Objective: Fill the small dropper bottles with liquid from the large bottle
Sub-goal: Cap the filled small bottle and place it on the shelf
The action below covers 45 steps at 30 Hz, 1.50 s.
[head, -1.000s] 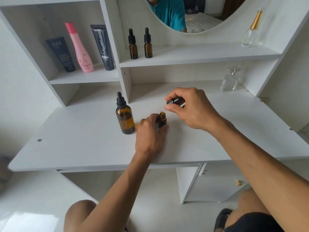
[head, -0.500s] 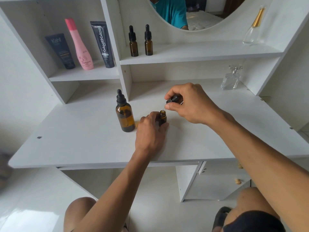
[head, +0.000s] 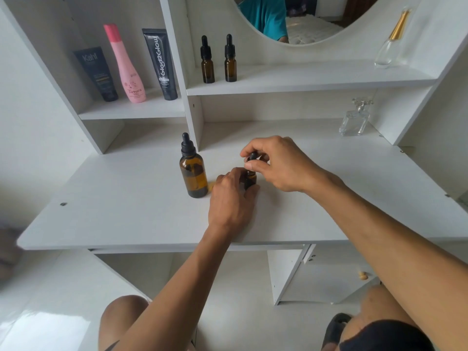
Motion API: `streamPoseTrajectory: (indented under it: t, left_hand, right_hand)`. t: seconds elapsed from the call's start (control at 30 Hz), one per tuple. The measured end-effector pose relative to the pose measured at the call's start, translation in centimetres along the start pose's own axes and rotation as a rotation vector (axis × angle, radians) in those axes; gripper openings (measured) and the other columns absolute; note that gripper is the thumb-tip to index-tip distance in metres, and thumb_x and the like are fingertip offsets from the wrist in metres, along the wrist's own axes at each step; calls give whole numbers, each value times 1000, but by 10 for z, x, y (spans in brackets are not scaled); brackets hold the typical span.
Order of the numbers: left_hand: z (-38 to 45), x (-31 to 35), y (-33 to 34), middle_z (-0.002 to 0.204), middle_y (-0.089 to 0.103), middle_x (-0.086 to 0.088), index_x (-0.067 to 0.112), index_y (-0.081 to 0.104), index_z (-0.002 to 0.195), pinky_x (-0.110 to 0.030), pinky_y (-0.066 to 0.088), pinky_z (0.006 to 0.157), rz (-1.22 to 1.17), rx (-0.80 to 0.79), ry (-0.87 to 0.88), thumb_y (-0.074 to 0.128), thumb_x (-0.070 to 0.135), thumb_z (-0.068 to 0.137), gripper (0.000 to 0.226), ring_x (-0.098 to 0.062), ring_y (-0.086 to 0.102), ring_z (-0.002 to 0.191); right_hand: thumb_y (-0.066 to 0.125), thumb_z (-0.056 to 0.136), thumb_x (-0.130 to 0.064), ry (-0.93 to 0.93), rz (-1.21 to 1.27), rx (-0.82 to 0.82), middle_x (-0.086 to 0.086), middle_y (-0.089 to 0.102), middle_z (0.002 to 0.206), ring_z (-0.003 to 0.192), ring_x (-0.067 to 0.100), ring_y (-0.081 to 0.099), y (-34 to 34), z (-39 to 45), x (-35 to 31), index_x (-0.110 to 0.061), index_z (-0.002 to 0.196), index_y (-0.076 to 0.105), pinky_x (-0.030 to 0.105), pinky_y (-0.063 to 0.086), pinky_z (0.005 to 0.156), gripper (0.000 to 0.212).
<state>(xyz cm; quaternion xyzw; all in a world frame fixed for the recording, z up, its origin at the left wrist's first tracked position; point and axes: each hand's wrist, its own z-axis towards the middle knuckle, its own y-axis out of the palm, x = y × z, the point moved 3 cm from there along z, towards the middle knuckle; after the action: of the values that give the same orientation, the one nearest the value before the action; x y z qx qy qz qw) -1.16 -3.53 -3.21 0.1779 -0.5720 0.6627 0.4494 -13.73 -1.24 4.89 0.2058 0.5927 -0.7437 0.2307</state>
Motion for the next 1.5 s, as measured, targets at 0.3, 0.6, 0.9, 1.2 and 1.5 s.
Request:
streamPoseTrajectory:
  t: [0.3,0.6,0.9,1.2,1.5]
  left_hand:
    - [3,-4,3,97,74,1,20,68,106,-47,56,78,25,7,31,67,33,90,20,-25,64,92]
    - [2,-4,3,97,74,3,20,68,106,-46,56,79,4,12,31,67,32,90,20,-25,65,93]
    - [1,-2,1,101,73,0,20,68,113,-46,57,82,-15,10,5,70,30,91,24,-22,65,96]
    - [0,0,-1,103,74,0,18,69,115,-46,57,84,-19,13,0,70,27,91,26,-22,65,98]
    - [0,0,-1,102,74,0,18,69,117,-47,57,84,-24,15,4,70,26,91,27,-22,65,98]
  right_hand:
    - [72,91,-31,-5,-33,-14,-4,71,104,85,10,63,4,-3,4,-22,116,69,26,51,82,27]
    - [76,87,-30,23,0,40,-1,73,100,88,11,67,3,-4,2,-20,112,72,23,53,85,27]
    - [73,88,-17,41,64,37,-5,75,96,94,10,68,-1,-6,2,-20,110,73,3,44,73,23]
    - [73,86,-11,17,44,15,-5,75,96,94,11,69,-3,-7,1,-20,112,73,16,52,84,27]
    - [73,86,-12,12,25,-3,-4,74,98,95,11,69,-4,-6,2,-21,112,73,23,53,89,27]
